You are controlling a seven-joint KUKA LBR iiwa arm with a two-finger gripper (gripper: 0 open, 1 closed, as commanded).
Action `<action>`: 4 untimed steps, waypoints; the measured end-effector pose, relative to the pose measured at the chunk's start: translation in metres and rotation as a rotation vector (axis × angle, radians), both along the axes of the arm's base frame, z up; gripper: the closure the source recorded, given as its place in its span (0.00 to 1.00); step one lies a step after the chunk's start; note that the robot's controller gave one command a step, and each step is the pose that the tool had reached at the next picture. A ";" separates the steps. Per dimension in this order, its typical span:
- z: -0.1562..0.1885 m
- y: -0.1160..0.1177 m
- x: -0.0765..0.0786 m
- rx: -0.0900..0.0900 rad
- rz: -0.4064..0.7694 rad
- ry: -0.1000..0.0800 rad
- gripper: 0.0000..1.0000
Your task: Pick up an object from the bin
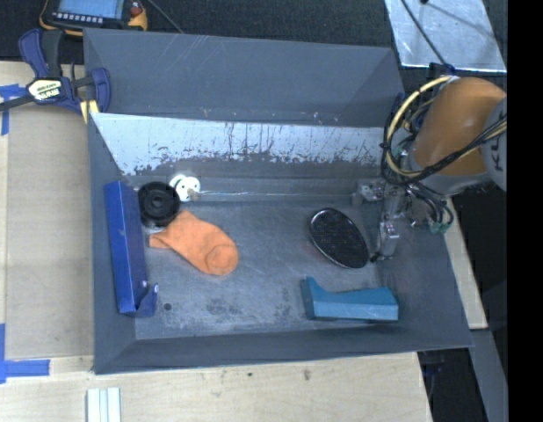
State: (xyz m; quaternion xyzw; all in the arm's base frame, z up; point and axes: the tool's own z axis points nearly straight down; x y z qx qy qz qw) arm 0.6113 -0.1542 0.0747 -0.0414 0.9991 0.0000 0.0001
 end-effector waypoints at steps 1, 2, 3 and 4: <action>0.026 -0.001 0.015 -0.001 0.252 -0.005 0.00; 0.007 0.000 -0.009 0.003 0.431 -0.007 0.00; 0.000 0.049 -0.002 -0.002 0.490 -0.002 0.00; 0.009 0.004 -0.002 0.008 0.123 -0.005 1.00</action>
Offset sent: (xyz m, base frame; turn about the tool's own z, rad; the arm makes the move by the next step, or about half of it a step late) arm -0.0211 -0.0032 -0.0047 -0.4723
